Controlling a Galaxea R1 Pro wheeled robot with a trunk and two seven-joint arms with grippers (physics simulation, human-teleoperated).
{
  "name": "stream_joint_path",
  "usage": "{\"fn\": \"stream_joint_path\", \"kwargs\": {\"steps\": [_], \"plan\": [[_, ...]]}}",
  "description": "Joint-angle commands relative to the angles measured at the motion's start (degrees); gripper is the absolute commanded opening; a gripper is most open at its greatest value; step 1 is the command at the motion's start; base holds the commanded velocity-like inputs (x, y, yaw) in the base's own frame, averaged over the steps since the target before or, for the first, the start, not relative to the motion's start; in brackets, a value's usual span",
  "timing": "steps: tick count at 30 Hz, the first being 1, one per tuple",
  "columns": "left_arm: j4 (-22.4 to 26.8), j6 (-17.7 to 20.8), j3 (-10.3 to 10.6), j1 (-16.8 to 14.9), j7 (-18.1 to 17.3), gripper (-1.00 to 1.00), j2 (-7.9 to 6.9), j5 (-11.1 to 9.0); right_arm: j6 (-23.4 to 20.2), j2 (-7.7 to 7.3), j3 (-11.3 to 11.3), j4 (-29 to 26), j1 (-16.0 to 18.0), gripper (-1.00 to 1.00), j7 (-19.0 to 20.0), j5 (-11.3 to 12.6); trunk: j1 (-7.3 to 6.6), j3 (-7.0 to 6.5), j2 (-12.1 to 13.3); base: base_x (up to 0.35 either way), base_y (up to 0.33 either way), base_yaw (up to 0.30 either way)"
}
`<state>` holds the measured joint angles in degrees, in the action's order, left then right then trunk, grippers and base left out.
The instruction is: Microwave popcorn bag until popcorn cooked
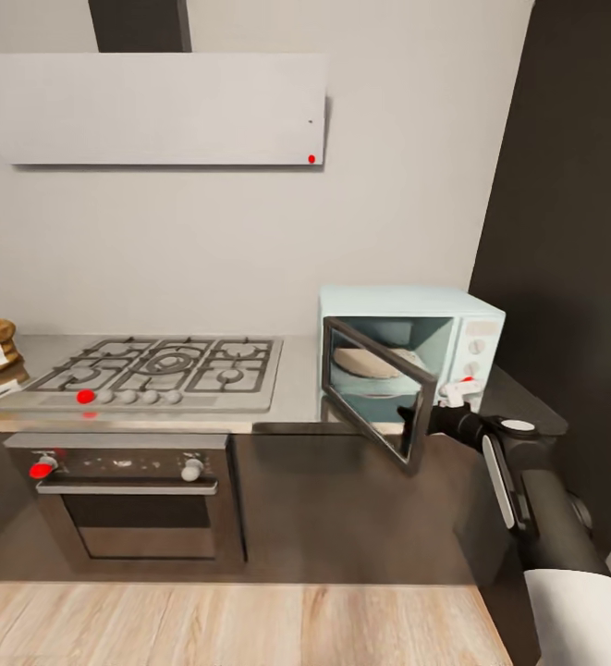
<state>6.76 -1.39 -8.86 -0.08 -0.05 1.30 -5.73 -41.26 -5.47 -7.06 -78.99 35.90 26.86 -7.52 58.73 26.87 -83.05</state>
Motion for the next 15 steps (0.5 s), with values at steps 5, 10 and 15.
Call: {"fn": "stream_joint_path", "kwargs": {"steps": [5, 10, 15], "plan": [[0.01, -0.11, -0.02, -0.01, 0.02, 1.00, 0.02, -0.59, -0.80, -0.51, 0.07, -0.66, 0.05, 1.00, 1.21, -0.22, -0.01, 0.06, -0.03, -0.098, 0.146, 0.000], [0.01, -0.11, -0.02, -0.01, 0.05, 1.00, 0.02, -0.59, -0.93, -0.54, 0.20, -0.63, 0.05, 1.00, 2.35, -0.37, -0.01, 0.06, -0.03, -0.150, 0.079, 0.000], [0.01, -0.11, -0.02, -0.01, 0.05, 1.00, 0.02, -0.66, -0.93, -0.50, 0.30, -0.49, 0.05, 1.00, 2.32, -0.39, -0.01, 0.06, -0.03, -0.215, 0.173, 0.000]]}}
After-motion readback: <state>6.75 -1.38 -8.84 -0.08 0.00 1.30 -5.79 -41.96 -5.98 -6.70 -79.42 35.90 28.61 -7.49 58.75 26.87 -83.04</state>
